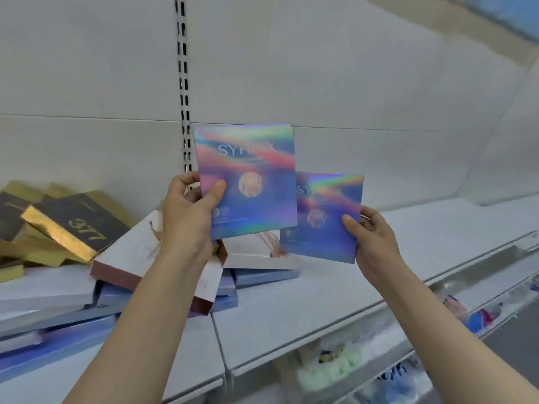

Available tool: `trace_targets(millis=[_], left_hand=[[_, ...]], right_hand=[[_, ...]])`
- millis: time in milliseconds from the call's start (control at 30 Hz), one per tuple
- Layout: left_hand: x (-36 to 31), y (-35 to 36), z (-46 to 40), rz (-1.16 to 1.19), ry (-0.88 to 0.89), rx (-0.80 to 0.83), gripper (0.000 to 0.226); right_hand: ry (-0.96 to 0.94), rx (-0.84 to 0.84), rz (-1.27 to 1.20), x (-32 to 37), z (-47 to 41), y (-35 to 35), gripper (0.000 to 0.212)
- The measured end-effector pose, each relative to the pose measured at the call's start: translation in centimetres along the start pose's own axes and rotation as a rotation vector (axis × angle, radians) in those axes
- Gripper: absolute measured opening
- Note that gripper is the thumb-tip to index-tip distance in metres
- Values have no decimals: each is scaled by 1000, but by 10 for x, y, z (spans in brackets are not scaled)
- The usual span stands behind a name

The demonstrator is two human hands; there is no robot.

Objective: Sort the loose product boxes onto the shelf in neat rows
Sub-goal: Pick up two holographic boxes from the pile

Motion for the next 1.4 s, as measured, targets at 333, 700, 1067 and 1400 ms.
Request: trace_targets(millis=[333, 700, 1067, 1400], left_hand=[[31, -20, -20, -127, -37, -116, 32], [46, 12, -10, -139, 2, -196, 24], [108, 101, 6, -116, -57, -233, 25], [174, 174, 19, -85, -71, -238, 39]], right_hand=[[77, 111, -27, -20, -104, -33, 49], [186, 240, -4, -80, -160, -9, 84], [119, 328, 308, -80, -212, -9, 25], [204, 591, 25, -13, -221, -29, 40]])
Point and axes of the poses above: each hand's wrist, its own z-axis away from the middle knuckle, its own y-axis out of the palm, x = y × z, the point moved 8 cm from there along -z, towards the middle knuckle, and after that the axes turned 11 degrees about y, right-handed, at the moved point
